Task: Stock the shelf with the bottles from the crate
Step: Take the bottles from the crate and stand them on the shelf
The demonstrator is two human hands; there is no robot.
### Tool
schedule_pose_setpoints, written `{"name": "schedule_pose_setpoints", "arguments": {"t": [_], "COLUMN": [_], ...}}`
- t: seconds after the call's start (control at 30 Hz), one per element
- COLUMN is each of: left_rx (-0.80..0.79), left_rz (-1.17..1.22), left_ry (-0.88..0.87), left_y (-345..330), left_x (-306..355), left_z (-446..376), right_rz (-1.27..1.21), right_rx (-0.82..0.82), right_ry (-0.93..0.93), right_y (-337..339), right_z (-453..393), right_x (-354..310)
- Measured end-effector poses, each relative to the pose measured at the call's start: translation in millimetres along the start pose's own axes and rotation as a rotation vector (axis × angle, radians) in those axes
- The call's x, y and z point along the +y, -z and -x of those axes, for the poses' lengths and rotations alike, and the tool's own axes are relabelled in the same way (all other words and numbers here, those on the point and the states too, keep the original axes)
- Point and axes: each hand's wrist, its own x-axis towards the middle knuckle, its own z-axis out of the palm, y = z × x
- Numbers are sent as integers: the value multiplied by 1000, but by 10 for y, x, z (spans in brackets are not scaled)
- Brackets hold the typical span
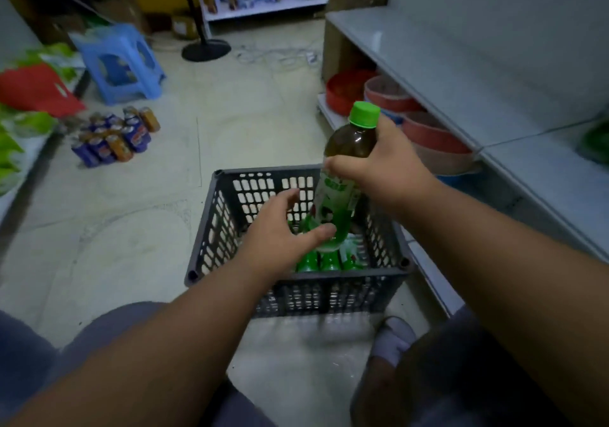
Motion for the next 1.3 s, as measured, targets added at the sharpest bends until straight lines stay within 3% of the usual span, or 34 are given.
{"name": "schedule_pose_setpoints", "arguments": {"t": [0.27,0.7,1.0,1.13,1.3], "left_rx": [-239,-617,-625,-487,-469], "left_rz": [83,84,-335,-472,-685], "left_ry": [-242,-618,-808,-868,-886], "left_y": [-710,-1993,-3195,-3461,-3609], "left_x": [1070,2357,2715,2605,2543], "left_z": [359,195,-467,-605,-622], "right_rz": [91,318,395,380,415], "right_rx": [288,766,924,973,982], "right_ry": [63,-142,-244,-274,-370], "right_y": [1169,2682,3495,3615,3534], "right_z": [966,1696,1392,1273,1285], "right_x": [-340,-261,435,668,878]}}
